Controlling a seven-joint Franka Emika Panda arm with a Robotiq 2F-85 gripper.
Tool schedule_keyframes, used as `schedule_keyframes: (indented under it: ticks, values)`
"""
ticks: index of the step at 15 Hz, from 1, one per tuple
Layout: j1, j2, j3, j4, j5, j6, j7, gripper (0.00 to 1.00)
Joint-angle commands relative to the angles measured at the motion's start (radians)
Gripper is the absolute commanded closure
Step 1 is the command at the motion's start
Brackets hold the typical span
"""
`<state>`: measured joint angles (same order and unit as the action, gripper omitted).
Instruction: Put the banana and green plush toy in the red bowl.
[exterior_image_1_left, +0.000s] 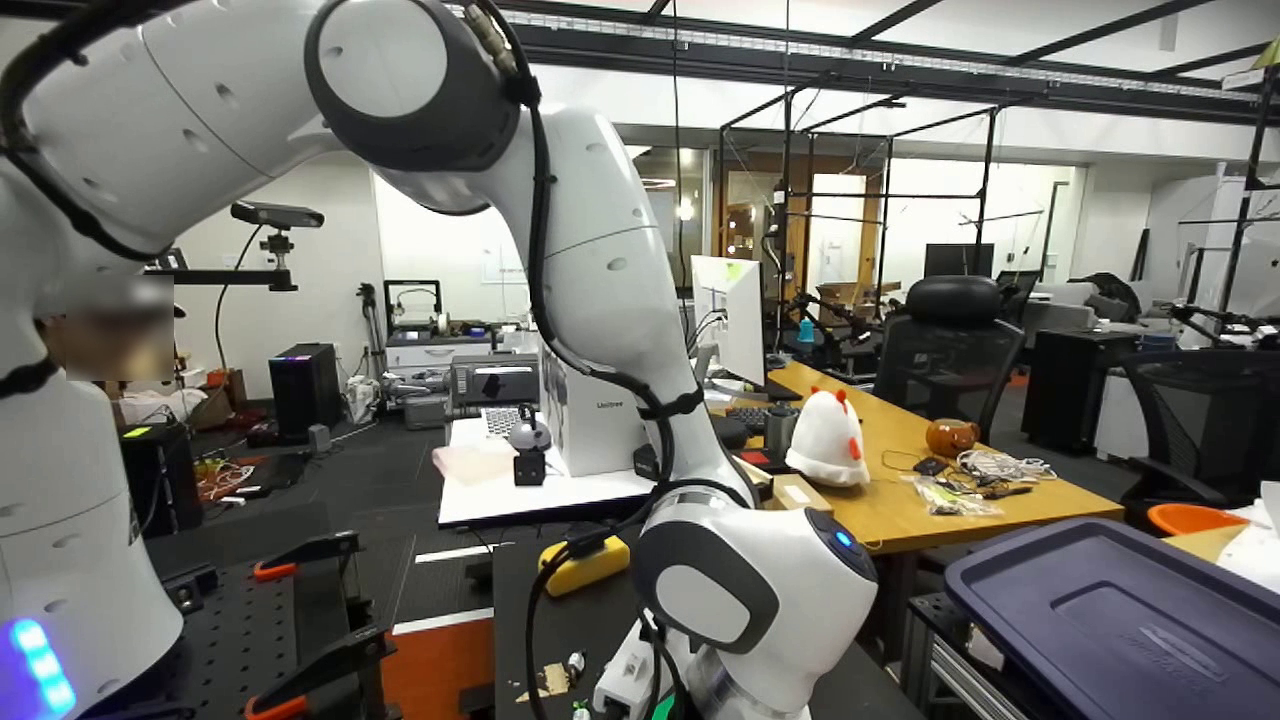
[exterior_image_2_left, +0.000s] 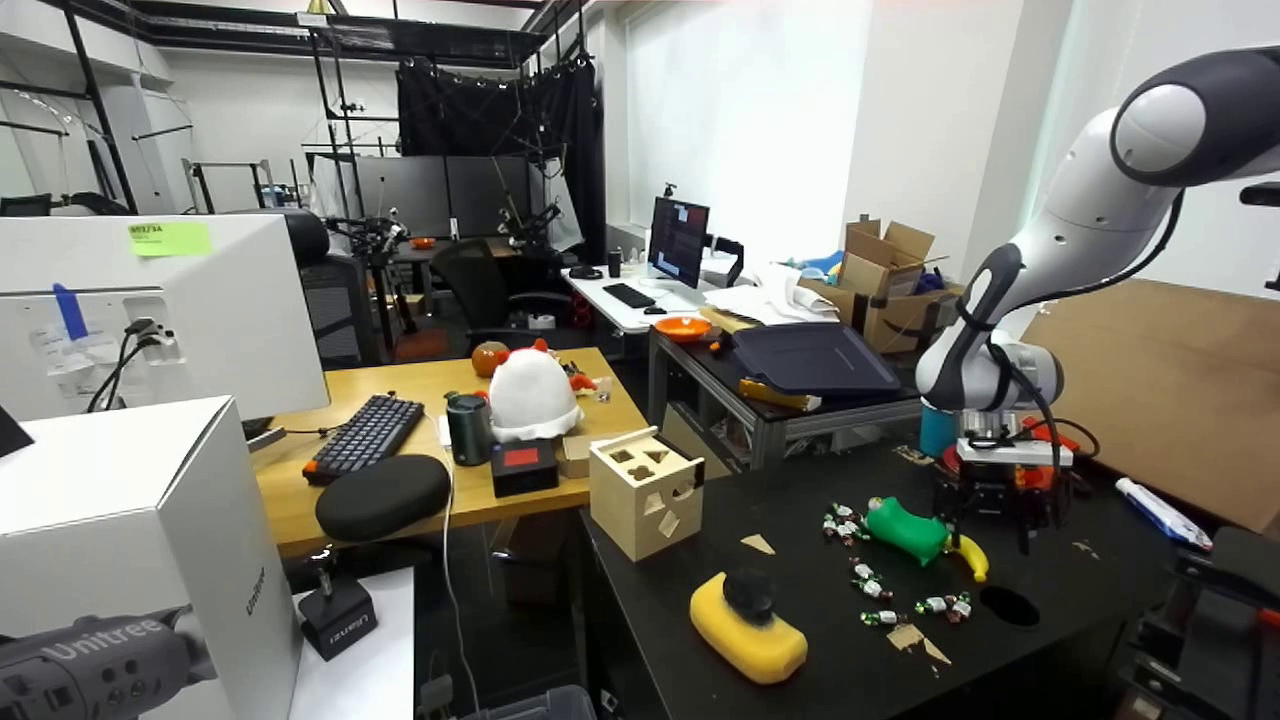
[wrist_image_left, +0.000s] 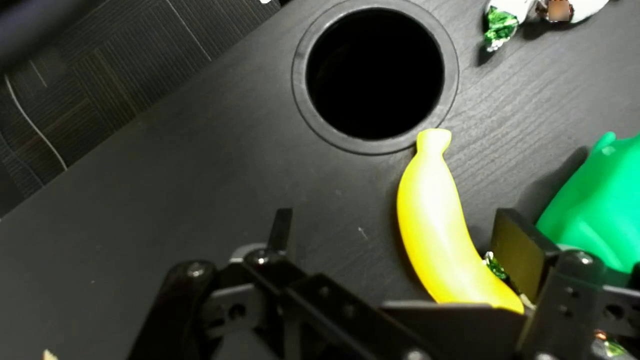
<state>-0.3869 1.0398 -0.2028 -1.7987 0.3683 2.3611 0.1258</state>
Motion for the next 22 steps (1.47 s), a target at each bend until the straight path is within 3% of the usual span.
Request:
schedule_keyframes:
  ticks: [1,3,11,22]
  values:
    - [0.012,-0.005,-0.007,-0.019,-0.025,0.036,0.018,0.25]
    - [0.01,-0.005,-0.005,-0.019,-0.025,0.038,0.019,0.32]
    - [-0.008,-0.02,0.012,-0.03,-0.01,0.013,0.009,0.95]
    - [-0.027,-0.033,0.06,-0.024,0.019,-0.039,-0.001,0.94]
